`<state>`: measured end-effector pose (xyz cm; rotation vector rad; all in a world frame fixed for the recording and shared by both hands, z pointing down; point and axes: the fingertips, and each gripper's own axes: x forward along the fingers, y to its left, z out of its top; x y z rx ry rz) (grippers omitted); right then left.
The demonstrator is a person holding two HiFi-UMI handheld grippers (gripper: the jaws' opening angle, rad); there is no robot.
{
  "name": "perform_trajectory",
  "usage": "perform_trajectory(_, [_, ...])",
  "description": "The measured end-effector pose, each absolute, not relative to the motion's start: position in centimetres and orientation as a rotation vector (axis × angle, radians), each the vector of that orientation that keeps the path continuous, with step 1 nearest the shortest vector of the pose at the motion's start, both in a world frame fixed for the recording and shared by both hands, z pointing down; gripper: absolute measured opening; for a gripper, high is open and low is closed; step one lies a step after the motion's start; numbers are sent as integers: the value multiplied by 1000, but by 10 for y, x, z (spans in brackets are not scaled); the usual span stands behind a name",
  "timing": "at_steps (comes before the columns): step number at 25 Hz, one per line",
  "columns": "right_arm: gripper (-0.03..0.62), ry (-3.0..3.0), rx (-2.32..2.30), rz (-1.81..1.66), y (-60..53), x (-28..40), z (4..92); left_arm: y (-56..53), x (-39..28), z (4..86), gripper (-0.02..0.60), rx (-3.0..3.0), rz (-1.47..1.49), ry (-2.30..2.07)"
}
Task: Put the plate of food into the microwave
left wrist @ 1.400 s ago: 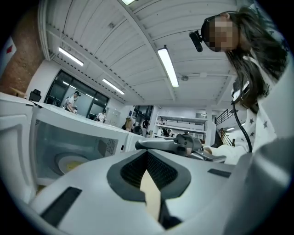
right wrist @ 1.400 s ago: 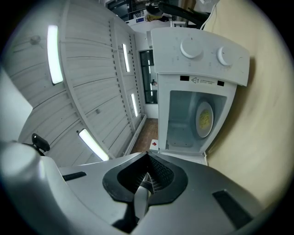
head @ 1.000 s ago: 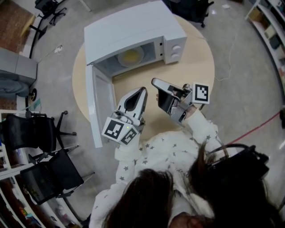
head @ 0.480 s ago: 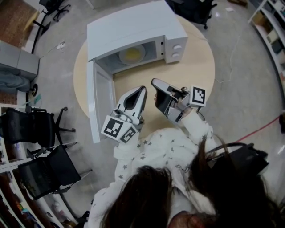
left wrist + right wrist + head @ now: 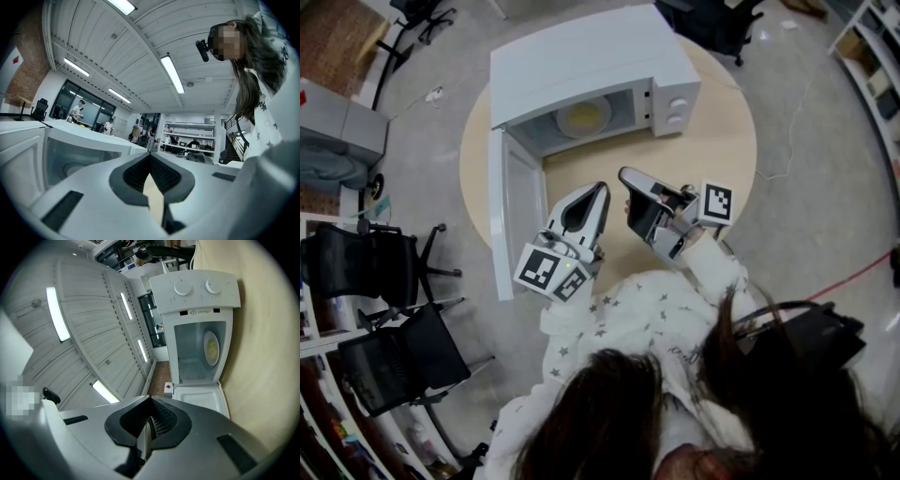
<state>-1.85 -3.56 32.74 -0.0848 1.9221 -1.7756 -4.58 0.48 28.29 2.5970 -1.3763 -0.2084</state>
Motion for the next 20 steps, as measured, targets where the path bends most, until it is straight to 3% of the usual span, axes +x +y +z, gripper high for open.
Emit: perform_trajectory(20, [6, 1916, -82, -1788, -36, -19, 331, 4, -44, 289, -5, 2581, -198, -1373])
